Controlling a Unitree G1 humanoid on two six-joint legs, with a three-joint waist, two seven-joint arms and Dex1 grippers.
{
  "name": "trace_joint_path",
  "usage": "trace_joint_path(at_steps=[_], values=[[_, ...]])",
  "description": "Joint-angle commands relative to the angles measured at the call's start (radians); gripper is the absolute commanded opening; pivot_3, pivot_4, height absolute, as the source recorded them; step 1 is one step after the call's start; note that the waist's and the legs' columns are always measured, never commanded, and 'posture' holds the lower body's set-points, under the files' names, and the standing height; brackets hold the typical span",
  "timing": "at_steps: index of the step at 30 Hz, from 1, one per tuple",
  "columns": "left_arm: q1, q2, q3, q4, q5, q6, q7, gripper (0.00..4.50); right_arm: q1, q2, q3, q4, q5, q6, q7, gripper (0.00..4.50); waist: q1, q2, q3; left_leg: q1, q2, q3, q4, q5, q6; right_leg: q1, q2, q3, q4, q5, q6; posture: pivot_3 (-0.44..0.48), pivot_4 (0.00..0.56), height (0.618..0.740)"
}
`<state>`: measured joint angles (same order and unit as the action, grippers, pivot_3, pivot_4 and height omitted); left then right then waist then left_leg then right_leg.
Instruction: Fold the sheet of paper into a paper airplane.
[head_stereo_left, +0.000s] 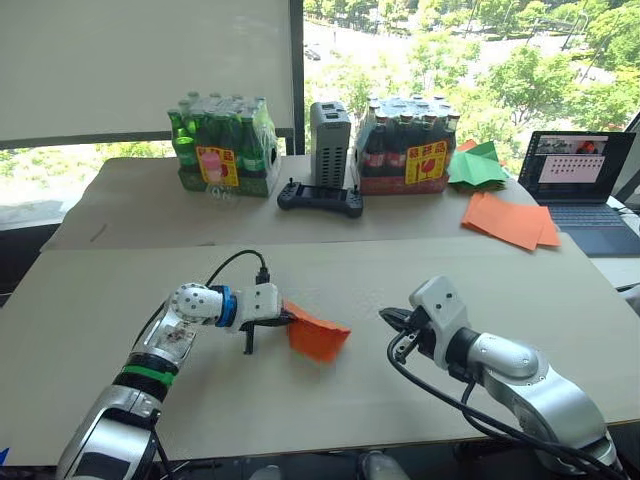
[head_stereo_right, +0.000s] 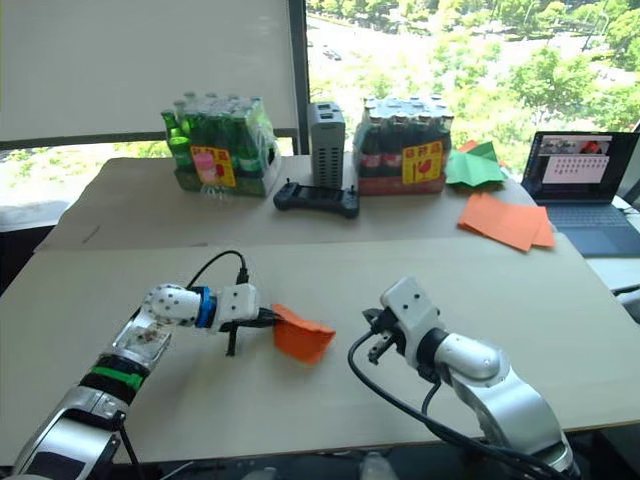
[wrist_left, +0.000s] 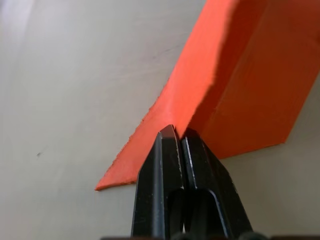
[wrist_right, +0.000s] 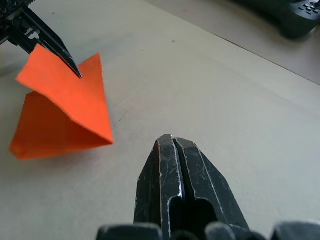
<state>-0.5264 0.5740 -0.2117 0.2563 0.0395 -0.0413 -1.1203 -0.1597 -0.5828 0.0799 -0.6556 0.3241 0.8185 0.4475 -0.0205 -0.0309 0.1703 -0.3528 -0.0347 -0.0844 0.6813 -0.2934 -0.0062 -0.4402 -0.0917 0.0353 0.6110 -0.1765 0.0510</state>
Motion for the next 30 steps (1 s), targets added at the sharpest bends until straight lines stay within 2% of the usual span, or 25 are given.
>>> trace_joint_path(at_steps=[1,4,7,13,16,21,25,29,30], values=[[0.069,0.025,-0.006,-0.226,0.052,0.201,0.073,0.03,-0.036,-0.01,0.032,-0.005,-0.02,-0.058,0.034,0.0,0.001,0.0,0.0,0.0,0.0,0.0,0.0,0.0,0.0,0.0,0.0,0.0,0.0,0.0,0.0,0.0,0.15,0.723],[0.13,0.019,-0.016,-0.331,0.043,0.323,0.098,0.03,-0.051,-0.014,0.065,0.005,-0.03,-0.079,0.062,0.0,0.001,0.0,0.0,0.001,0.0,0.0,0.0,0.0,0.0,0.0,0.0,0.0,0.0,0.0,0.0,0.0,0.15,0.723],[0.178,0.034,-0.021,-0.406,0.047,0.383,0.117,0.92,-0.057,-0.02,0.089,0.009,-0.033,-0.103,0.1,0.94,0.002,0.0,0.0,0.001,0.0,0.0,0.0,0.0,0.0,0.0,0.0,0.0,0.0,0.0,0.0,0.0,0.15,0.723],[0.215,0.057,0.032,-0.514,-0.031,0.489,0.119,2.91,-0.055,-0.061,0.113,0.011,-0.047,-0.169,0.181,2.98,0.003,0.0,0.0,0.001,0.0,0.0,0.0,0.0,0.0,0.0,0.0,0.0,0.0,0.0,0.0,0.0,0.15,0.723],[0.247,0.109,0.097,-0.558,-0.11,0.521,0.077,2.92,-0.055,-0.086,0.136,-0.005,-0.035,-0.216,0.258,3.97,0.002,0.0,0.0,0.001,0.0,0.0,0.0,0.0,0.0,0.0,0.0,0.0,0.0,0.0,0.0,0.0,0.15,0.723],[0.306,0.218,0.206,-0.525,-0.206,0.504,0.02,2.92,-0.077,-0.1,0.284,0.02,-0.169,-0.322,0.292,3.97,-0.011,0.0,0.0,0.002,0.002,0.001,-0.001,0.0,0.0,0.0,0.001,0.0,0.0,0.0,-0.001,0.0,0.15,0.723],[0.313,0.211,0.265,-0.485,-0.284,0.525,0.025,2.92,-0.116,-0.027,0.39,0.137,-0.394,-0.446,0.159,3.97,-0.008,0.0,0.0,0.002,0.001,0.001,0.0,0.0,-0.001,0.0,0.001,0.0,0.0,0.0,-0.001,0.0,0.15,0.723],[0.316,0.208,0.28,-0.462,-0.316,0.532,0.046,2.92,-0.121,0.024,0.402,0.184,-0.463,-0.508,0.124,3.97,0.001,0.0,0.0,0.001,0.0,0.001,0.0,0.001,-0.001,0.0,0.0,0.0,0.0,0.001,-0.001,0.0,0.15,0.723],[0.316,0.206,0.278,-0.455,-0.316,0.53,0.055,2.92,-0.119,0.031,0.4,0.191,-0.474,-0.516,0.121,3.73,0.002,0.0,0.0,0.001,0.0,0.001,0.0,0.001,-0.001,0.0,0.0,0.0,0.0,0.001,-0.002,0.0,0.15,0.723]])
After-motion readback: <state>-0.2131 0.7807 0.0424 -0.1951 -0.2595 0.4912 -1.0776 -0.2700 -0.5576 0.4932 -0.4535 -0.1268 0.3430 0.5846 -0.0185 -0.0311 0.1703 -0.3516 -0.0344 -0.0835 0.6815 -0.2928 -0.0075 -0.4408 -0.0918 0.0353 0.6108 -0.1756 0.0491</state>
